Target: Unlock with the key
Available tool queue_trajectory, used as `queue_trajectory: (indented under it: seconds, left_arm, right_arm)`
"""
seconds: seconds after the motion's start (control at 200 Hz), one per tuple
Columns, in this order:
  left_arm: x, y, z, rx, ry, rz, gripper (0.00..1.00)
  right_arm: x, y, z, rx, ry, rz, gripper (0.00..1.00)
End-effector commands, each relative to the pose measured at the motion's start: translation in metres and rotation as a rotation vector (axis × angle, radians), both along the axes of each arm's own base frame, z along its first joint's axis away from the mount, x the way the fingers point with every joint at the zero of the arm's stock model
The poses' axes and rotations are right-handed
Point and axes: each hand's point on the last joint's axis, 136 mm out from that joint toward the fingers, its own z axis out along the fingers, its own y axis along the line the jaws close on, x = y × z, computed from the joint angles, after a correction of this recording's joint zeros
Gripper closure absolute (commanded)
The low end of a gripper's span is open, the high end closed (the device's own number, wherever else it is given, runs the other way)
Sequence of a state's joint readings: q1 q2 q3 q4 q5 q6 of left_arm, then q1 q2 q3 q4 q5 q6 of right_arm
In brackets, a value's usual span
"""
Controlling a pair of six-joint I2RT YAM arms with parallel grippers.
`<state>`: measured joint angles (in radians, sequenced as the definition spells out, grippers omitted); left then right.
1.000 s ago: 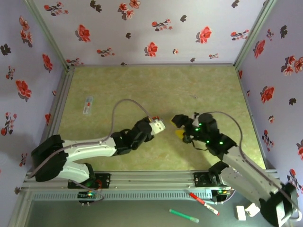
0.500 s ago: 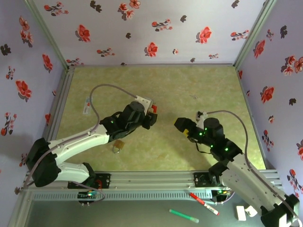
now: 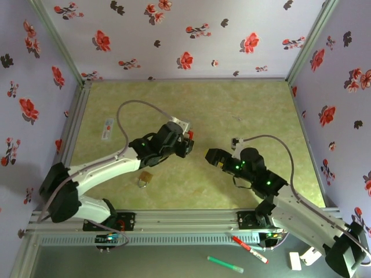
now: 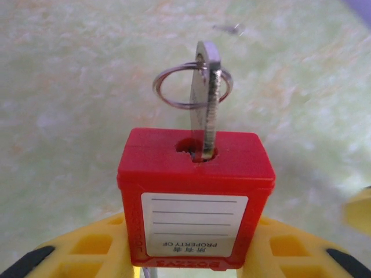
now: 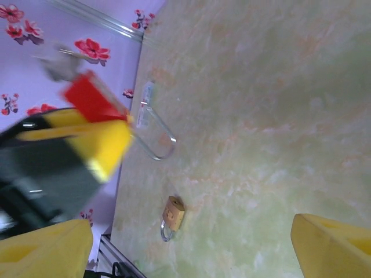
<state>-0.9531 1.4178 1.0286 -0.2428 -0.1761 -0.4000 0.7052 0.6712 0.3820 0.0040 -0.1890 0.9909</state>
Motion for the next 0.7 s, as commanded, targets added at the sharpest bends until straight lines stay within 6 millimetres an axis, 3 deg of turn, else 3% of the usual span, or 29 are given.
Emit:
queue_trajectory:
  seconds: [0.0, 0.26, 0.47, 0.695]
  left_arm:
    - [0.015, 0.008, -0.017, 0.177, -0.061, -0.038, 1.00]
    - [0.023, -0.020, -0.065, 0.385, -0.080, -0.181, 1.00]
    - [-0.006, -0.041, -0.108, 0.490, -0.061, -0.292, 1.00]
    - [-0.046, -0.056, -0.130, 0.540, -0.068, -0.371, 1.00]
  right_arm:
    - [-0.002, -0.011, 0.005, -0.032, -0.051, -0.028, 0.10]
    - [-0.017, -0.035, 0.010, -0.025, -0.071, -0.076, 0.09]
    - [-0.029, -0.059, 0.010, -0.034, -0.090, -0.134, 0.08]
    - [-0.037, -0.071, 0.011, -0.022, -0.095, -0.160, 0.08]
